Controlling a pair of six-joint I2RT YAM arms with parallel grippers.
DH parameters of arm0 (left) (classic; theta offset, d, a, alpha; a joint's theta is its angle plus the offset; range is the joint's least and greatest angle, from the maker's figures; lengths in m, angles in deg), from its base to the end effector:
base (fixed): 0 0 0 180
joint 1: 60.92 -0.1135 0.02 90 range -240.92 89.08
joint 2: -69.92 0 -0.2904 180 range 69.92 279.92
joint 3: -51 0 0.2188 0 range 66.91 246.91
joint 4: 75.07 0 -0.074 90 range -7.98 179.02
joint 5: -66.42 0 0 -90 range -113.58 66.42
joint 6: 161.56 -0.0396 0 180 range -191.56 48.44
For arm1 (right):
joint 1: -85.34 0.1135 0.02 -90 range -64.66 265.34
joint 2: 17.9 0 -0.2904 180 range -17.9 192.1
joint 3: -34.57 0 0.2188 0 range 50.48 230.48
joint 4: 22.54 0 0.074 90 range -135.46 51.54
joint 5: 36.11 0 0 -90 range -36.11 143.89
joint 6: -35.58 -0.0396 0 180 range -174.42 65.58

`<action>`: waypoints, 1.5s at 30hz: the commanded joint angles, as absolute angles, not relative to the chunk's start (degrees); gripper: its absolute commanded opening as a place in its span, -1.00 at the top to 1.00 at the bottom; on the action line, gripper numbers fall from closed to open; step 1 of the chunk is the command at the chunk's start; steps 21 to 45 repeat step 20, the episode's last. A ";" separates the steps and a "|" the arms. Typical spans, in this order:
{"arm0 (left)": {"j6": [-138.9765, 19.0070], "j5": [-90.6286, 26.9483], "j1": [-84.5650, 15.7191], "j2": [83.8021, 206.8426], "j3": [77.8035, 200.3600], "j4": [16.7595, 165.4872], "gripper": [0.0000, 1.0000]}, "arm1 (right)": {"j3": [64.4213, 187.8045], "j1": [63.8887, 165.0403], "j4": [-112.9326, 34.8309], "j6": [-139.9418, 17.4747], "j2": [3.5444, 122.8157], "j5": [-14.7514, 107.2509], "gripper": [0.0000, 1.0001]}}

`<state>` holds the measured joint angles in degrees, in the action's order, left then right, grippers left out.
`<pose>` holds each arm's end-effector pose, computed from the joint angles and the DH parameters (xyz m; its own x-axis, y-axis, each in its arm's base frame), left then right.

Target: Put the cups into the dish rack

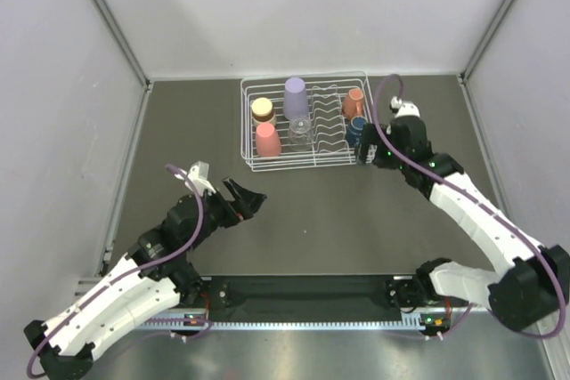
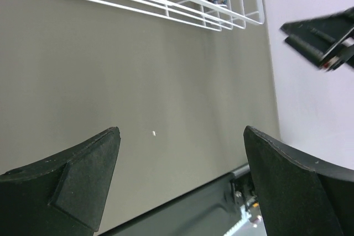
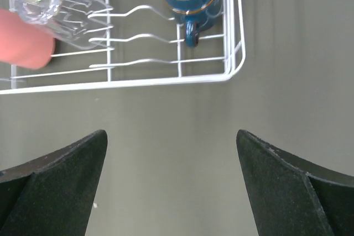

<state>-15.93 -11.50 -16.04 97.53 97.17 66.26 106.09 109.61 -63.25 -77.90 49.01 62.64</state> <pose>0.0597 -0.0477 0.2790 -0.5921 -0.5494 -0.5895 0.1098 0.6697 -0.7345 0.1990 0.0831 0.3316 -0.6099 0.1570 -0.7768 -0.0558 0.9692 0.2397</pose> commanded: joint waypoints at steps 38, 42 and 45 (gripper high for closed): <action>5.52 -21.20 -16.45 81.61 67.18 105.09 -0.97 | 67.01 110.04 -45.06 -102.77 8.83 63.31 -1.00; 5.52 -21.20 -16.45 81.61 67.18 105.09 -0.97 | 67.01 110.04 -45.06 -102.77 8.83 63.31 -1.00; 5.52 -21.20 -16.45 81.61 67.18 105.09 -0.97 | 67.01 110.04 -45.06 -102.77 8.83 63.31 -1.00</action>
